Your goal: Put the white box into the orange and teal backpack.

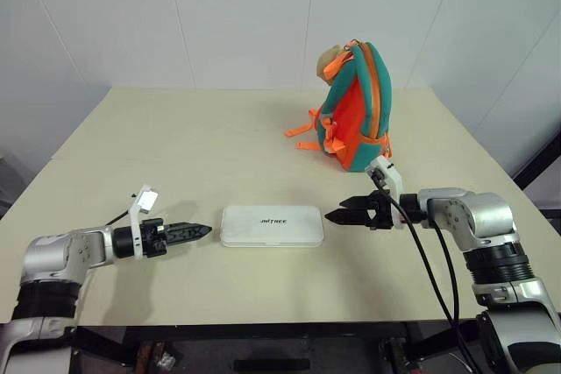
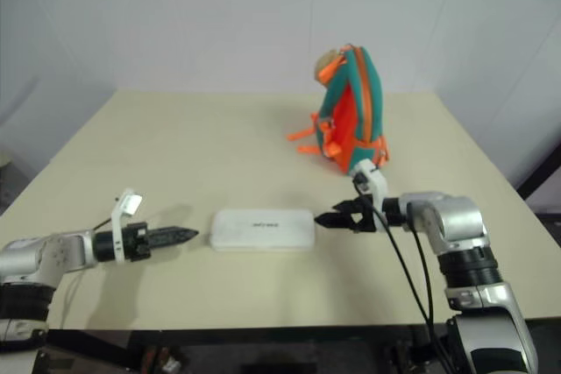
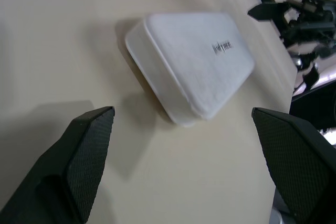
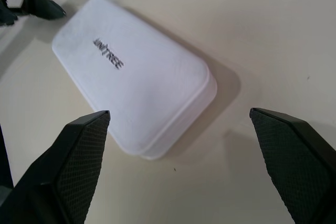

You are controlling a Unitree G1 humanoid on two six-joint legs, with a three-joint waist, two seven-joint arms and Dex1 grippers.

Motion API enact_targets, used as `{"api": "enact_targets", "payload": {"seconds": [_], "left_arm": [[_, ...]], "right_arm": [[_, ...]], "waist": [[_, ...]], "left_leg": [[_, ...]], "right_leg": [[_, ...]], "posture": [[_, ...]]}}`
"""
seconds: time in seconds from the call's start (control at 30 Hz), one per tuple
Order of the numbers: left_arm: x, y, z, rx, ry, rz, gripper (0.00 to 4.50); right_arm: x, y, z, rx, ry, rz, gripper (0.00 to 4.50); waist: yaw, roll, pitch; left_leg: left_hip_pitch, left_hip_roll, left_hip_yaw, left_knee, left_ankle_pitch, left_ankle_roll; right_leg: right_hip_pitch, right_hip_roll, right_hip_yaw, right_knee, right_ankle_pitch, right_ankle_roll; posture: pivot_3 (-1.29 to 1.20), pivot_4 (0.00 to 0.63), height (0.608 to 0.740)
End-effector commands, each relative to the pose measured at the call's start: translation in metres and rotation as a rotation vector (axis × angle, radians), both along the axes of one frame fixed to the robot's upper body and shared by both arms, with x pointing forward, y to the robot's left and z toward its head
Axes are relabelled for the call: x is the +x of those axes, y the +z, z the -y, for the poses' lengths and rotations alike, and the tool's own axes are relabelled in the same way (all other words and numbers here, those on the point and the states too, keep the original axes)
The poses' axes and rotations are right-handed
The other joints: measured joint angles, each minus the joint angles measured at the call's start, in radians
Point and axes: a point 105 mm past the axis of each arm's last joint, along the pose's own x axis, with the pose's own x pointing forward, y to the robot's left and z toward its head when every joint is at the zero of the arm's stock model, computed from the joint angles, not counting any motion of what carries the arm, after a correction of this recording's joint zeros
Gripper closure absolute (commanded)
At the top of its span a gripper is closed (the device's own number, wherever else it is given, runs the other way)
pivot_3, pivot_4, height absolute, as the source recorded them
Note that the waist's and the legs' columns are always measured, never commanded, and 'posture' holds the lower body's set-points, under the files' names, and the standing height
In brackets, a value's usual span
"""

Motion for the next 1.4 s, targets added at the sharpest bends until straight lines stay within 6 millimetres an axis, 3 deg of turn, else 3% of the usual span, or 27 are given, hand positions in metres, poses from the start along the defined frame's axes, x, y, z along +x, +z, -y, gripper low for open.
{"api": "enact_targets", "payload": {"seconds": [0.03, 0.17, 0.5, 1.1, 1.4], "left_arm": [[0.012, -0.001, 0.006, -0.076, 0.049, -0.126, 0.02], [0.015, -0.014, 0.017, -0.060, 0.044, -0.243, 0.02], [0.011, -0.017, 0.028, -0.071, -0.023, -0.320, 0.02], [0.013, -0.023, 0.043, -0.083, -0.053, -0.341, 0.02], [0.019, -0.020, 0.065, -0.171, -0.094, -0.322, 0.02]], "right_arm": [[-0.001, 0.007, -0.004, 0.019, -0.001, -0.021, 0.00], [-0.004, 0.003, -0.007, 0.004, 0.003, -0.053, 0.00], [-0.015, -0.001, -0.021, 0.026, 0.031, -0.111, 0.00], [-0.017, -0.013, -0.044, 0.055, 0.050, -0.183, 0.00], [-0.020, -0.014, -0.054, 0.067, 0.082, -0.175, 0.00]], "waist": [[-0.001, 0.000, 0.000], [-0.003, 0.000, 0.000], [-0.003, 0.000, 0.000], [0.005, 0.000, 0.000], [0.023, 0.000, 0.000]], "left_leg": [[0.000, 0.000, 0.000, 0.000, 0.000, 0.000], [0.000, 0.000, 0.000, 0.000, 0.000, 0.000], [0.000, 0.000, 0.000, 0.000, 0.000, 0.000], [0.000, 0.000, 0.000, 0.000, -0.001, 0.000], [0.000, 0.000, 0.000, 0.001, -0.001, 0.000]], "right_leg": [[0.000, 0.000, 0.000, 0.000, 0.000, 0.000], [0.000, 0.000, 0.000, 0.000, 0.000, 0.000], [0.000, 0.000, 0.001, 0.000, 0.000, 0.000], [0.000, 0.000, 0.001, 0.000, 0.000, 0.000], [0.000, 0.000, 0.001, 0.001, 0.000, 0.001]], "posture": [[0.00, 0.150, 0.740], [0.00, 0.150, 0.740], [0.00, 0.150, 0.740], [0.00, 0.150, 0.740], [0.00, 0.150, 0.740]]}}
